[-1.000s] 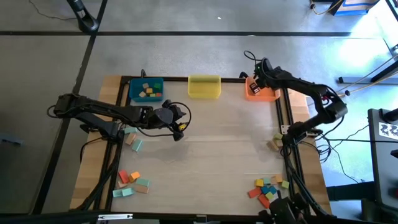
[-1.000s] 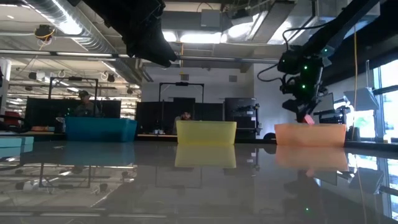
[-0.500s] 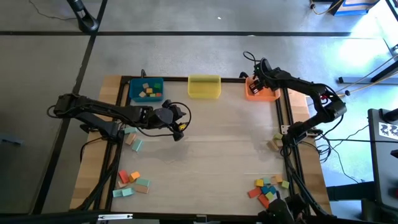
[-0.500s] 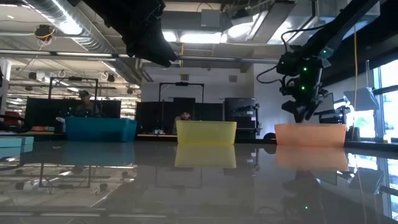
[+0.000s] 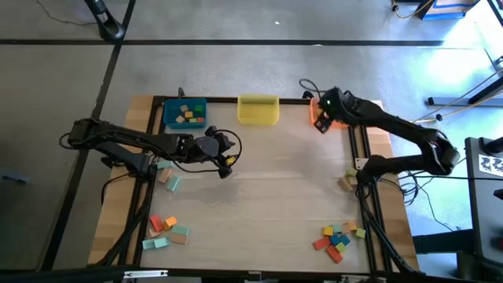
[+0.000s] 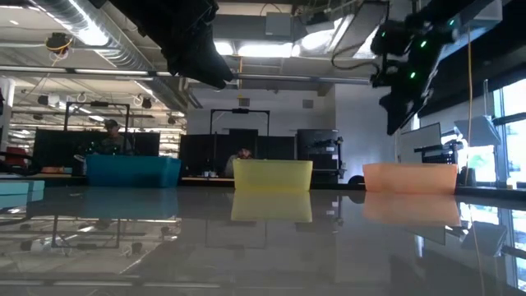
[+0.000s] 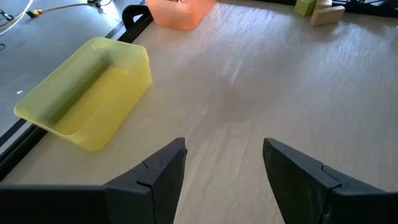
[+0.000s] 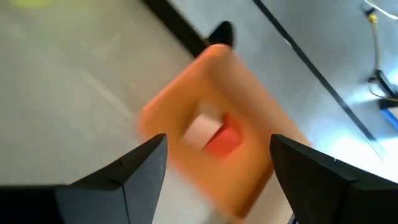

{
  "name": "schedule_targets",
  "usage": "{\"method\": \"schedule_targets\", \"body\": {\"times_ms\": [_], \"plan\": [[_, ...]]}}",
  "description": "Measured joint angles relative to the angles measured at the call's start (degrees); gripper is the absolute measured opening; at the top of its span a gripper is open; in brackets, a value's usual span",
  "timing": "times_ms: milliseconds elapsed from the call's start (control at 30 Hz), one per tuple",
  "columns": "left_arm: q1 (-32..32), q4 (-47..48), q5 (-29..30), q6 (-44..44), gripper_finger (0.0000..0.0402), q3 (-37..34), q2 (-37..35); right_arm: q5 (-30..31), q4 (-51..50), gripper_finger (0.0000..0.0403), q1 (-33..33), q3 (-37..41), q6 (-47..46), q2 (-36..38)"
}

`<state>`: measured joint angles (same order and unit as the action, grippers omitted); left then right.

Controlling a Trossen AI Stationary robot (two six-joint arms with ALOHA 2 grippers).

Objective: Sort blocks by size
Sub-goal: Put the brown rectangle block into the yellow bin

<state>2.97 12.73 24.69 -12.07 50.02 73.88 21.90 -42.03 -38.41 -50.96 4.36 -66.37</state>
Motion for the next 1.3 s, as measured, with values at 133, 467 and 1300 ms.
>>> {"method": "schedule_targets", "body": {"times_ms": [133,467,1300], "plan": [[0.02,-0.06,-0.01,-0.01,0.0203,0.00,0.00,-2.82,-7.19,0.0282,6.58,0.00,-7.02,3.78],[0.02,-0.11,-0.01,-0.62,0.0203,0.00,-0.01,-6.14,-27.44,0.0282,22.70,0.00,-27.42,4.63],[0.06,-0.07,-0.01,-0.60,0.0203,0.00,-0.02,-18.25,-32.97,0.0282,42.73,4.62,-55.62,2.59]]}}
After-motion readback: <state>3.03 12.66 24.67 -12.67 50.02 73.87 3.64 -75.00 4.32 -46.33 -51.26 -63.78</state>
